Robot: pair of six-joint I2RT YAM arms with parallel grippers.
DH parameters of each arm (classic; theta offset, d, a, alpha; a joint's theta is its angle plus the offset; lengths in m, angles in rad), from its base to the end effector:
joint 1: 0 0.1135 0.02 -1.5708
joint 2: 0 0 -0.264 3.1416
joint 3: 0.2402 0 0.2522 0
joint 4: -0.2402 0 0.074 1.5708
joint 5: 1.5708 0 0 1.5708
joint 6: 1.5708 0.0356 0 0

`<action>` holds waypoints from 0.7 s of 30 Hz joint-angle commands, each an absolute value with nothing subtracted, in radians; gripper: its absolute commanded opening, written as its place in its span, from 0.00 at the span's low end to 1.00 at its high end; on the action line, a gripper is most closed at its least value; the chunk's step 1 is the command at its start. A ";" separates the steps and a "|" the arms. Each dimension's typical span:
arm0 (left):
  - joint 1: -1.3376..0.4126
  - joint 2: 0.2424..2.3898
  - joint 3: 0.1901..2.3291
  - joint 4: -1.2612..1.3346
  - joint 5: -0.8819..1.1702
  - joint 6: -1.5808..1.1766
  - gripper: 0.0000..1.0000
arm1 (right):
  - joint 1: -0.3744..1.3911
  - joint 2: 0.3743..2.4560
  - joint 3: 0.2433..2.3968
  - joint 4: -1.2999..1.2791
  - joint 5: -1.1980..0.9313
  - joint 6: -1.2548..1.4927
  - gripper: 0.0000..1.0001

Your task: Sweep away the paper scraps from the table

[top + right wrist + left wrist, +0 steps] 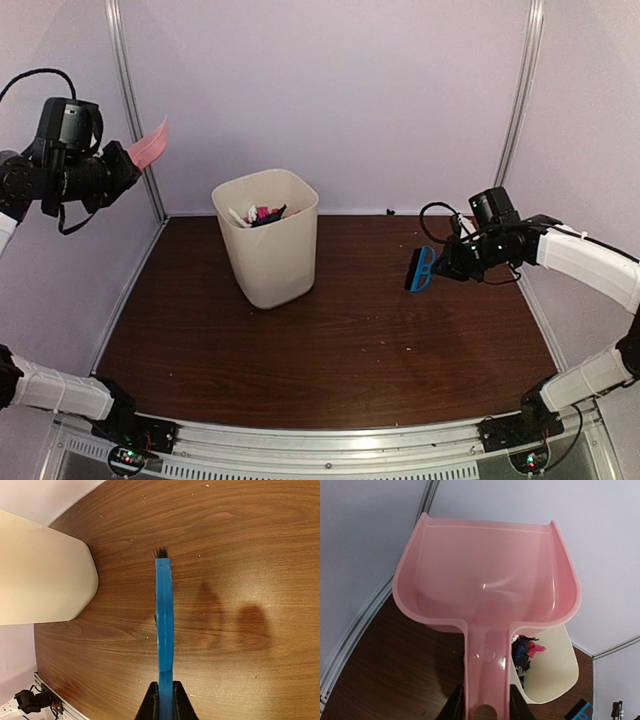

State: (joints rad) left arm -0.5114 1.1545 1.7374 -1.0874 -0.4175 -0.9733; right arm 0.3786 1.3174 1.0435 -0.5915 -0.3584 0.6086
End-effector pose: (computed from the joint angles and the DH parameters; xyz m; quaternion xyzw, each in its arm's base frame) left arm 0.1623 -0.0745 0.4884 -0.2954 0.7960 -0.2046 0.4870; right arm 0.2513 0.1134 0.2788 0.0448 0.9244 0.3083 0.2201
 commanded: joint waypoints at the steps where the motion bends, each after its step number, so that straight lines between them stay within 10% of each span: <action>1: -0.505 1.126 1.649 -1.145 -0.591 -0.846 0.00 | 0.370 1.330 1.068 -0.575 -0.365 0.616 0.00; 21: -0.505 1.127 0.959 -0.888 -0.467 -0.900 0.00 | 0.370 1.343 1.030 -0.487 -0.394 0.692 0.00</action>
State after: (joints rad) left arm -0.5114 1.1084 1.0473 -1.0653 -0.5529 -0.8925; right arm 0.3786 1.3403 1.0435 -0.5484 -0.3637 0.6632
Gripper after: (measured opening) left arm 0.255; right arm 0.075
